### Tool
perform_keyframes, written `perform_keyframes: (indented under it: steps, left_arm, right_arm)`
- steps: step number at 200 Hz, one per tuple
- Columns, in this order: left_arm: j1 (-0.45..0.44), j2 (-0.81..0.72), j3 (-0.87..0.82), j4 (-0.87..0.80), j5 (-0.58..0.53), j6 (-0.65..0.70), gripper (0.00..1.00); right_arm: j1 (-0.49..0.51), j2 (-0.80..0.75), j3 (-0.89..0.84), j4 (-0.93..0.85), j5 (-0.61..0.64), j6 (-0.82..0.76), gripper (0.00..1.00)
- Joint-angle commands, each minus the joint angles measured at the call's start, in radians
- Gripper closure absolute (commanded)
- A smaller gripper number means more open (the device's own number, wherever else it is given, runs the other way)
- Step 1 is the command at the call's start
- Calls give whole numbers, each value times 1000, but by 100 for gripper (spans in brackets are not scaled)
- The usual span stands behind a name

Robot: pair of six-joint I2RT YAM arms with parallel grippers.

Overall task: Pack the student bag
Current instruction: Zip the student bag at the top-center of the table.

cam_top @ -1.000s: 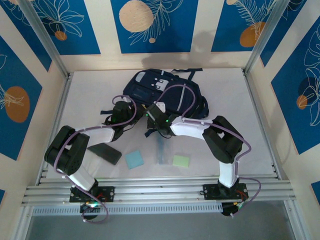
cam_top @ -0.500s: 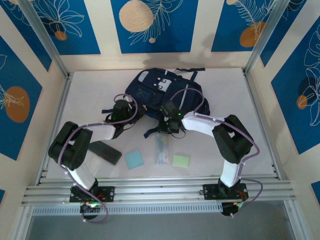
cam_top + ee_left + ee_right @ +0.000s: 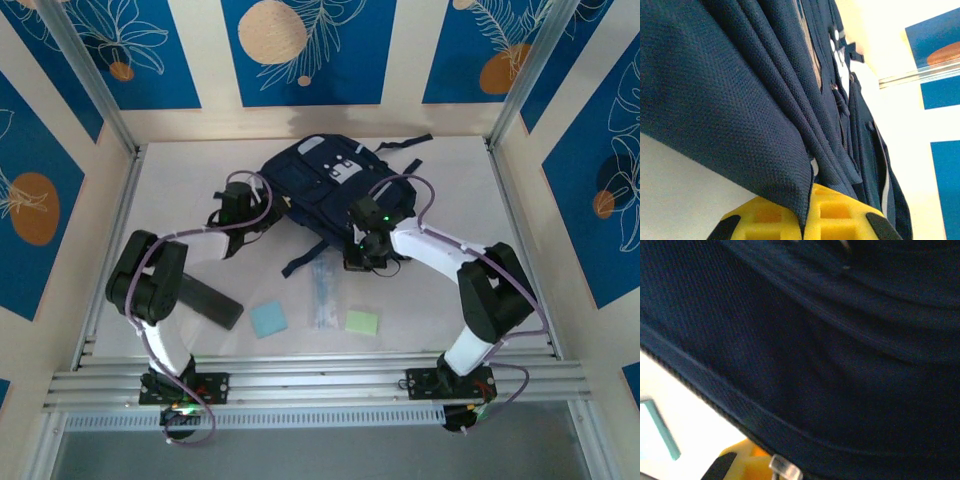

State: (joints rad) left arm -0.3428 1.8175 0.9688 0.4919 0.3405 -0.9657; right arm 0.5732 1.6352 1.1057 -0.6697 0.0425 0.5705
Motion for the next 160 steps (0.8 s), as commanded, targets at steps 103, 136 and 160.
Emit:
perform_keyframes:
  steps: [103, 136, 160]
  left_arm:
    - [-24, -88, -214, 154, 68, -204, 24]
    - [-81, -10, -210, 299, 51, -292, 23]
    - [-106, 35, -173, 345, 38, -293, 57]
  right_arm:
    - [58, 166, 205, 226, -450, 192, 100]
    - [89, 183, 224, 249, -476, 215, 100]
    - [100, 171, 199, 251, -509, 225, 100]
